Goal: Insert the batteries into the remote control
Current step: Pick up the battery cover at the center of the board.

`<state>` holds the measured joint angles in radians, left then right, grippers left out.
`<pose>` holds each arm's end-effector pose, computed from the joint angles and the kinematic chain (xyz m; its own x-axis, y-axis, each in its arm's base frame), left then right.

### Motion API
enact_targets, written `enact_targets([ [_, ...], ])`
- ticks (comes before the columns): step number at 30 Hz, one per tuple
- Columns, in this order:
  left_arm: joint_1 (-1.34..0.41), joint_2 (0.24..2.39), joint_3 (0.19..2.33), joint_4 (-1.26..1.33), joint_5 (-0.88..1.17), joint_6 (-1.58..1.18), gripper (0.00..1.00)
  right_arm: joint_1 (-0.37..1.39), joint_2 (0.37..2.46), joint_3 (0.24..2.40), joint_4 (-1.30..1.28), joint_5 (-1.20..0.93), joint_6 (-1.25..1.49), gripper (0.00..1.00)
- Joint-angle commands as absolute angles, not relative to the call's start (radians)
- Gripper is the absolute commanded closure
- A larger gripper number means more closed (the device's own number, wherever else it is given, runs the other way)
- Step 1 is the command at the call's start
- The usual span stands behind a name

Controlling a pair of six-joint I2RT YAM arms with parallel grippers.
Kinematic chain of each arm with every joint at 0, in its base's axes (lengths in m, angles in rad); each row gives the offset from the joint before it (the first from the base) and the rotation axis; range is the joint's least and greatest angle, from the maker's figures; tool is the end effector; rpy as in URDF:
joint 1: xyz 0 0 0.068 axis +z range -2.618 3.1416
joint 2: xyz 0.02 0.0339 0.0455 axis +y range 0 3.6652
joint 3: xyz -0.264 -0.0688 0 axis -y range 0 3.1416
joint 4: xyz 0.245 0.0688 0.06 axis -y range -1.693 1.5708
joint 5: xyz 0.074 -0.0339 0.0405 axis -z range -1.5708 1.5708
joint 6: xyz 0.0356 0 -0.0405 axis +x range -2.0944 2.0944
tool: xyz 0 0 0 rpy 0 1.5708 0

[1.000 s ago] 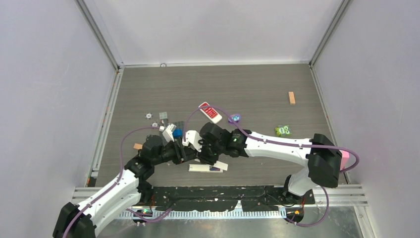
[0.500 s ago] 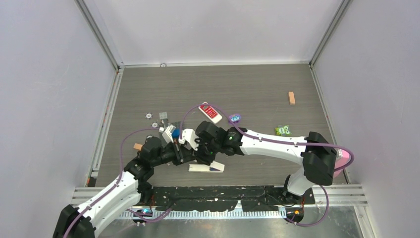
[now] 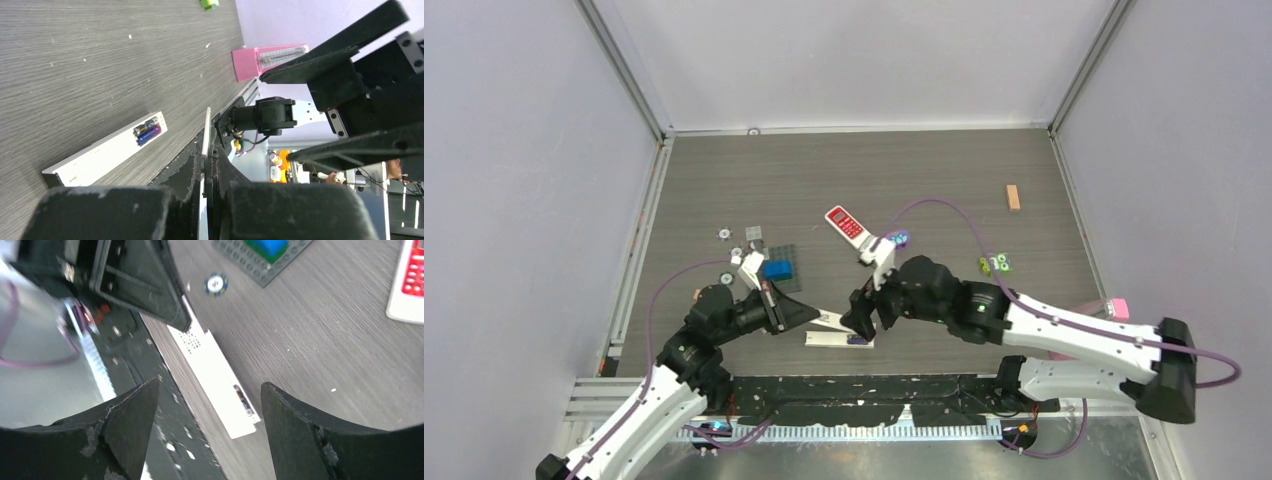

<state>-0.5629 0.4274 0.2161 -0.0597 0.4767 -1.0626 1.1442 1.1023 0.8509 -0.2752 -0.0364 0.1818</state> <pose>0.1043 -0.0851 0.2019 -0.8510 -0.3808 -0.3615 0.2149 0.3756 -0.9015 0.1013 0.2261 0.2911 -0.3714 -0.3804 -0.8470 -0.8700 0.4612 0.1743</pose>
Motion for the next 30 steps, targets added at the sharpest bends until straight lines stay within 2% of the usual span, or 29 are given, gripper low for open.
enact_targets([
  [1, -0.566, 0.353, 0.290, -0.114, 0.457, -1.075, 1.00, 1.136, 0.954, 0.773, -0.158, 0.129, 0.562, 0.21],
  [6, -0.566, 0.283, 0.329, -0.115, 0.447, -1.158, 1.00, 1.135, 0.771, 0.628, -0.107, 0.254, 0.957, 0.20],
  [8, -0.566, 0.261, 0.343, -0.118, 0.440, -1.183, 1.00, 1.135, 0.710, 0.562, -0.043, 0.277, 1.032, 0.20],
  [11, -0.566, 0.233, 0.355, -0.121, 0.427, -1.234, 1.00, 1.136, 0.662, 0.515, 0.033, 0.270, 1.051, 0.20],
  [18, -0.566, 0.191, 0.346, -0.085, 0.403, -1.365, 1.00, 1.136, 0.695, 0.521, 0.193, 0.174, 1.048, 0.22],
  [22, -0.566, 0.169, 0.333, -0.083, 0.390, -1.414, 1.00, 1.136, 0.731, 0.529, 0.241, 0.128, 1.068, 0.31],
  [25, -0.566, 0.143, 0.322, -0.087, 0.359, -1.433, 1.00, 1.135, 0.739, 0.526, 0.267, 0.099, 1.082, 0.43],
  [30, -0.566, 0.127, 0.311, -0.099, 0.339, -1.437, 1.00, 1.135, 0.724, 0.504, 0.300, 0.078, 1.095, 0.57],
])
